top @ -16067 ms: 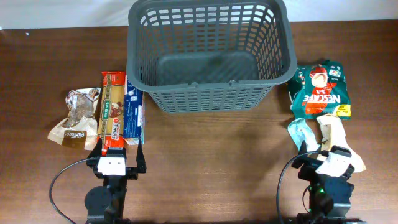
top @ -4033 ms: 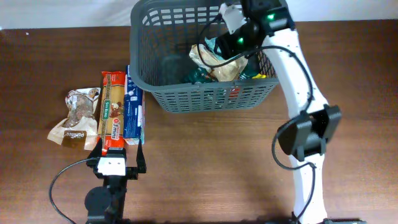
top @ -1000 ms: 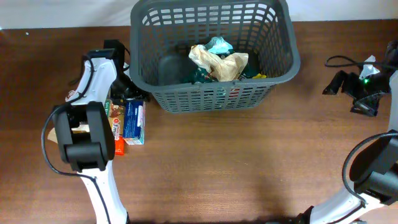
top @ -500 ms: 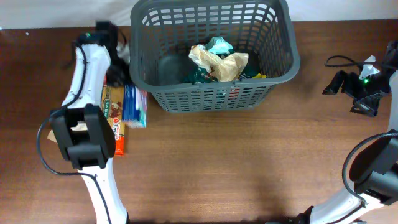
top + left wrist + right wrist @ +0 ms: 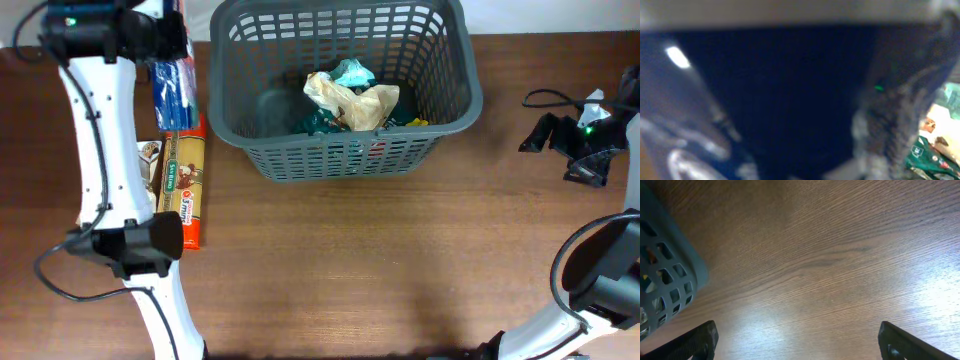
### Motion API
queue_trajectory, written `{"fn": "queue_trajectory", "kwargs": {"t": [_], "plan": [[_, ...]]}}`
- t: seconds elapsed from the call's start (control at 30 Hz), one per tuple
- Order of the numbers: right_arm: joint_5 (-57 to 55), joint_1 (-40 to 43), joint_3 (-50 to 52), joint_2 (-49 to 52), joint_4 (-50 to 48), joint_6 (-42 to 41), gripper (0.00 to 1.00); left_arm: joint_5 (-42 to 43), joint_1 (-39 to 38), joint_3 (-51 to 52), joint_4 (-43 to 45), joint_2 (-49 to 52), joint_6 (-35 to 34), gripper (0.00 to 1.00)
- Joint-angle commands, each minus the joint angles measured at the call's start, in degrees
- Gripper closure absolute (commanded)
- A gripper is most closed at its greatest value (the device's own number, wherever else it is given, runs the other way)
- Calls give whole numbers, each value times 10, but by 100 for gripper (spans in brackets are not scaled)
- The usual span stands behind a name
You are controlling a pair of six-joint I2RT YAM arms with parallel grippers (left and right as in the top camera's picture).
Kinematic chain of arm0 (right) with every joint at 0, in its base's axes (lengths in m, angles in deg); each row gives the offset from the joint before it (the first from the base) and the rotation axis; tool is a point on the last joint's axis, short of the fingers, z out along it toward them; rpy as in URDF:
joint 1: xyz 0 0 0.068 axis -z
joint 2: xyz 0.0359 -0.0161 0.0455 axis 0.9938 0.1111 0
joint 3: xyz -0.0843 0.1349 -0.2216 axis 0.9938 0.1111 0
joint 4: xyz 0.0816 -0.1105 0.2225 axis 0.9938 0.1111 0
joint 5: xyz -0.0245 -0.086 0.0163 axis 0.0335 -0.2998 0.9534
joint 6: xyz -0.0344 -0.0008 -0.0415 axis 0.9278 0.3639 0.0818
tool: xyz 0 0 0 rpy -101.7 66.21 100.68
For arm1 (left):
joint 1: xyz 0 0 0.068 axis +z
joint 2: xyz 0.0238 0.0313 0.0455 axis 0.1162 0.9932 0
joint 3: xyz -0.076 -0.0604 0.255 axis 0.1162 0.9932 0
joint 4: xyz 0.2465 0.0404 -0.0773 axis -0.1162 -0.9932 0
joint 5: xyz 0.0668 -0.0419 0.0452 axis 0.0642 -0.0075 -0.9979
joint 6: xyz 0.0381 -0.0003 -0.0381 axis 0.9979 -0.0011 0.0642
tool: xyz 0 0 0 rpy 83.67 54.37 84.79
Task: Pack container
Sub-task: 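Lift the blue box with the left gripper and place it in the basket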
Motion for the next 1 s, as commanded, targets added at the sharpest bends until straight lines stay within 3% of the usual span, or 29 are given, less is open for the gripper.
{"fn": "queue_trajectory", "kwargs": {"t": [0.0, 0.17, 0.47, 0.63, 0.97], "plan": [[3, -2, 3, -6, 0, -3, 1, -5, -6, -32, -5, -25, 16, 98], [3, -2, 3, -6, 0, -3, 0, -1, -64, -60, 28, -55, 128, 98], [3, -2, 3, -6, 0, -3, 1, -3, -228, -74, 72, -96, 442, 98], [3, -2, 3, -6, 0, -3, 1, 4, -270, -35, 53, -86, 485, 98], [3, -2, 3, -6, 0, -3, 1, -15, -269, 103, 69, -19, 525, 97]]}}
